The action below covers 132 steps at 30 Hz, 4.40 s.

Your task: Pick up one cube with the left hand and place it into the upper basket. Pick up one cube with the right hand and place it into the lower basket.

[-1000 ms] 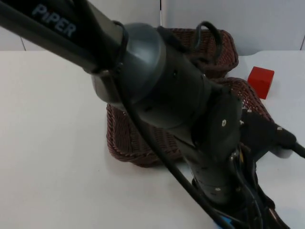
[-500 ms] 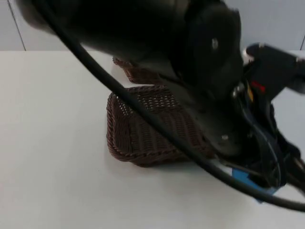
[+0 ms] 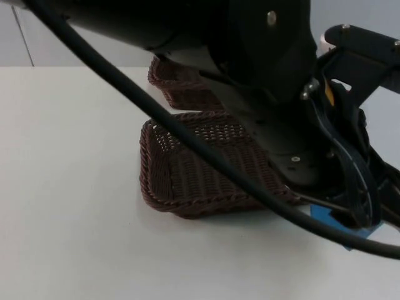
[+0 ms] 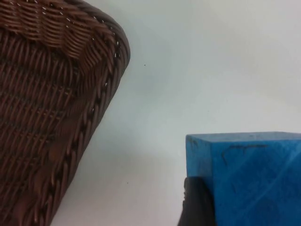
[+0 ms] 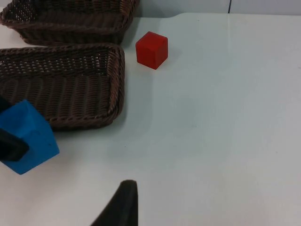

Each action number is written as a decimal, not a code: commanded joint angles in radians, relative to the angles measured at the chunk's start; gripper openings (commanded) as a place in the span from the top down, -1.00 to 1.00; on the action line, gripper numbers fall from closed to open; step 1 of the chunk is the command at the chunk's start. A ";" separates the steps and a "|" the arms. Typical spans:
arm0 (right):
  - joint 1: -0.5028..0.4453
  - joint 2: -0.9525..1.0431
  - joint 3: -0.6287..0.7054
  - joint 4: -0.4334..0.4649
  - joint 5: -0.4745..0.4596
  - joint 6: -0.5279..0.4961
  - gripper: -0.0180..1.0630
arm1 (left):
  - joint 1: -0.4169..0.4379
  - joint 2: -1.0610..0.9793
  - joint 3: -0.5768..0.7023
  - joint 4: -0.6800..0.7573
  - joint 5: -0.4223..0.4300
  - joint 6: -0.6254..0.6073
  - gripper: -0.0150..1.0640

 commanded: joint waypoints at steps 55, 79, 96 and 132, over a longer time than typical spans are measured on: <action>-0.005 -0.004 0.005 -0.003 -0.002 -0.002 -0.98 | 0.562 0.531 -0.857 -0.106 0.119 0.044 0.98; -0.005 -0.004 0.005 -0.008 -0.002 -0.002 -0.98 | 0.636 0.737 -0.969 -0.073 -0.081 0.006 0.98; -0.005 -0.004 0.005 -0.008 -0.002 -0.002 -0.98 | 0.636 0.739 -0.969 -0.050 -0.022 0.006 0.44; -0.005 -0.004 0.005 -0.008 -0.002 -0.002 -0.98 | 0.636 0.448 -0.969 -0.033 0.289 0.006 -0.92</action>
